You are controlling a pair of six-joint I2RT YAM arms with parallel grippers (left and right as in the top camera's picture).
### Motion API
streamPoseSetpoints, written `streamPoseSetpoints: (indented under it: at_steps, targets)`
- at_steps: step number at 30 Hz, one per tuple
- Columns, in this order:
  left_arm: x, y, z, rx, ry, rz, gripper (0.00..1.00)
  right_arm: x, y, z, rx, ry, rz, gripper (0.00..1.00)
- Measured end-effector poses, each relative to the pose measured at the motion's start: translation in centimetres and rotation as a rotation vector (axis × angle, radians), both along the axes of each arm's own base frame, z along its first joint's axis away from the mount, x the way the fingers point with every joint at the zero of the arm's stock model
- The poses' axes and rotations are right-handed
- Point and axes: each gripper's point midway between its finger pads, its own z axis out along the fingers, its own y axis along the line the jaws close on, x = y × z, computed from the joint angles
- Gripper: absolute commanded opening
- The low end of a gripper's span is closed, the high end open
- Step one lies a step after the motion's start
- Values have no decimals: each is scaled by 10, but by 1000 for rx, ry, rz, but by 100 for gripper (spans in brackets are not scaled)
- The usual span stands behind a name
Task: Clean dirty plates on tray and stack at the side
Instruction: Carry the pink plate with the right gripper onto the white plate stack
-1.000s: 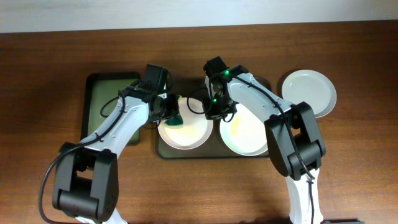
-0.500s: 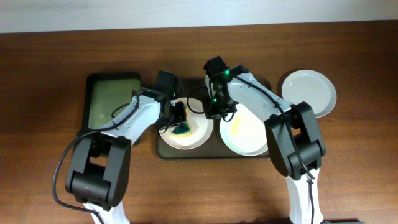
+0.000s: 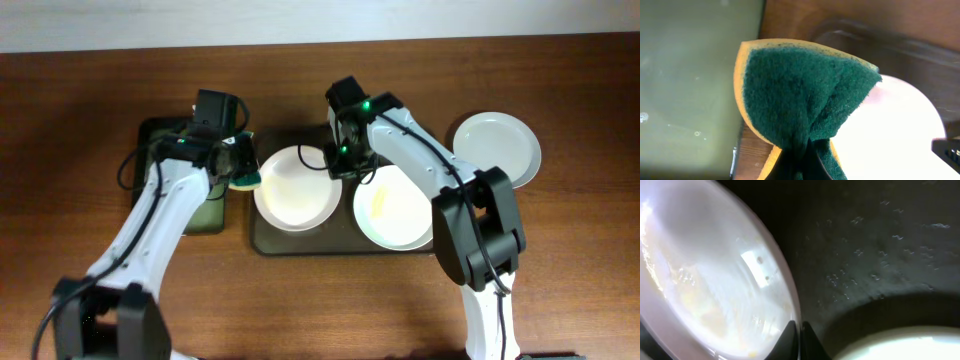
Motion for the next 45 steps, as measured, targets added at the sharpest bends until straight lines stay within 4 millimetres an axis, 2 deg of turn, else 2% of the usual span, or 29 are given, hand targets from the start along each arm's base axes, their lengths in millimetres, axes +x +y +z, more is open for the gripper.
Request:
streamPoseSetpoints:
  at_steps: [1,3,5,7,8,10,11,14,18,22,24,26,28,29,30,32,34,36,37,38,39,41,43,44,45]
  targets:
    - [-1,0,9,-20,-19,-1,0,5,-4,15,-22,-28,4,4]
    - [0,16,36,-79,-80,36,0,20,-14,60,-81,-145,0,4]
    - [0,44,54,-108,-126,101,0,30,-27,97,-178,-249,-3,4]
    - [-6,76,61,-110,-130,181,0,36,-31,130,-289,-362,18,4]
    - [-11,91,59,-109,-110,223,0,37,-27,151,-365,-444,43,4]
    - [-18,109,55,-109,-85,273,0,34,-17,178,-484,-566,74,4]
    - [-23,120,53,-112,-70,304,0,29,-7,195,-599,-660,112,4]
    - [-28,146,53,-111,-71,374,0,18,15,222,-770,-804,209,4]
    - [-28,149,53,-113,-72,381,0,5,46,253,-936,-946,352,4]
    - [-28,149,53,-111,-71,378,0,-6,56,281,-1115,-1021,420,4]
    - [-28,149,53,-111,-71,377,0,-10,57,287,-1176,-1026,444,4]
    - [-28,149,53,-111,-72,377,0,-10,58,279,-1114,-1016,431,4]
    - [-28,148,53,-105,-71,367,0,0,56,242,-895,-911,442,4]
    - [-29,148,52,-102,-69,361,0,10,47,218,-791,-826,442,4]
    - [-29,148,52,-101,-68,358,0,20,22,193,-722,-715,388,4]
    - [-29,148,52,-99,-68,355,0,40,-37,159,-585,-532,185,4]
    - [-30,148,52,-99,-66,355,0,62,-93,144,-372,-402,-32,4]
    - [-30,148,52,-99,-65,355,0,70,-154,136,-211,-289,-209,4]
    - [-30,148,52,-99,-65,355,0,68,-182,134,-166,-245,-278,4]
    - [-30,148,52,-99,-65,355,0,60,-249,131,-116,-174,-442,4]
    - [-30,148,52,-99,-66,355,0,51,-283,130,-101,-142,-527,4]
    - [-30,148,52,-99,-65,355,0,38,-334,127,-72,-114,-649,4]
    - [-30,148,52,-99,-66,355,0,22,-381,116,-67,-92,-758,4]
    - [-30,148,52,-99,-66,355,0,16,-399,106,-63,-86,-795,4]
    - [-29,148,52,-99,-66,355,0,12,-408,99,-62,-79,-809,4]
